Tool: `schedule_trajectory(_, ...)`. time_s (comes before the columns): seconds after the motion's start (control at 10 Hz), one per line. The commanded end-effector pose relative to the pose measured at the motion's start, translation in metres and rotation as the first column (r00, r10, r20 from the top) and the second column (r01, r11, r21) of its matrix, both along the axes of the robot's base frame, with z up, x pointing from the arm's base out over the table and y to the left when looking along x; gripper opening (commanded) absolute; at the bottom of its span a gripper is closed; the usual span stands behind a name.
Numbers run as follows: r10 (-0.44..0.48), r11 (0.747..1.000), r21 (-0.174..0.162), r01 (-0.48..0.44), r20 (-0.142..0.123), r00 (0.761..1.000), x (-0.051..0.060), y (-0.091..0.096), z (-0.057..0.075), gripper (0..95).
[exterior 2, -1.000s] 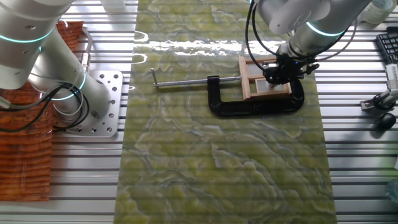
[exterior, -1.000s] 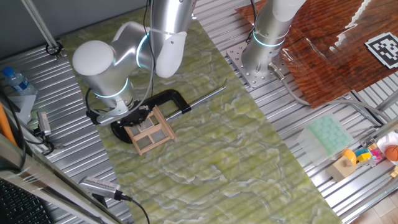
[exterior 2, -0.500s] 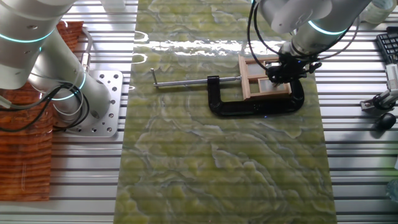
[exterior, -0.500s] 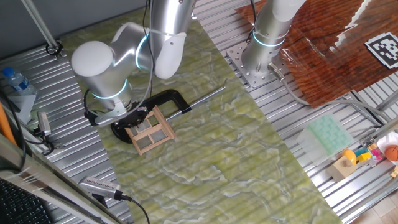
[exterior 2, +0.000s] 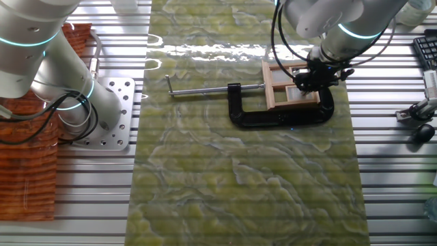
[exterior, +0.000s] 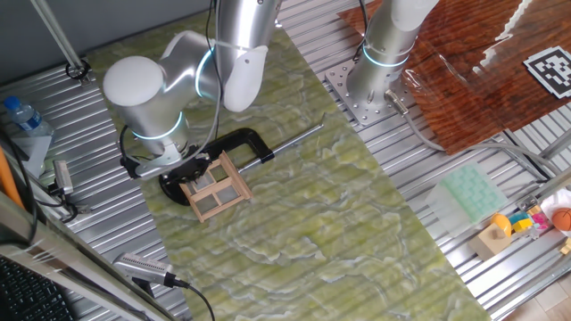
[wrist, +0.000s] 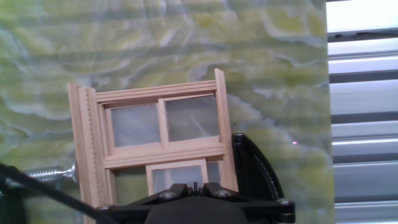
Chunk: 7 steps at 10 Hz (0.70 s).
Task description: Open a sliding window
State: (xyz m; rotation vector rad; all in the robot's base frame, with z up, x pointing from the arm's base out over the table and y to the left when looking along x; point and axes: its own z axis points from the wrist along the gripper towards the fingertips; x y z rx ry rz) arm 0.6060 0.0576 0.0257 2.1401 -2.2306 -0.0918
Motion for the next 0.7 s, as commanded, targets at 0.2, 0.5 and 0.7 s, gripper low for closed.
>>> schedule_trajectory(0.2,0.006,1.0,0.007,-0.006,-0.034,0.999,-0.001,0.0,0.001,0.0)
schedule_trajectory(0.5,0.025,1.0,0.008,-0.024,-0.047,0.999,-0.01,0.005,0.015,0.0)
schedule_trajectory(0.7,0.018,1.0,0.006,-0.018,-0.046,0.999,-0.03,0.009,0.011,0.0)
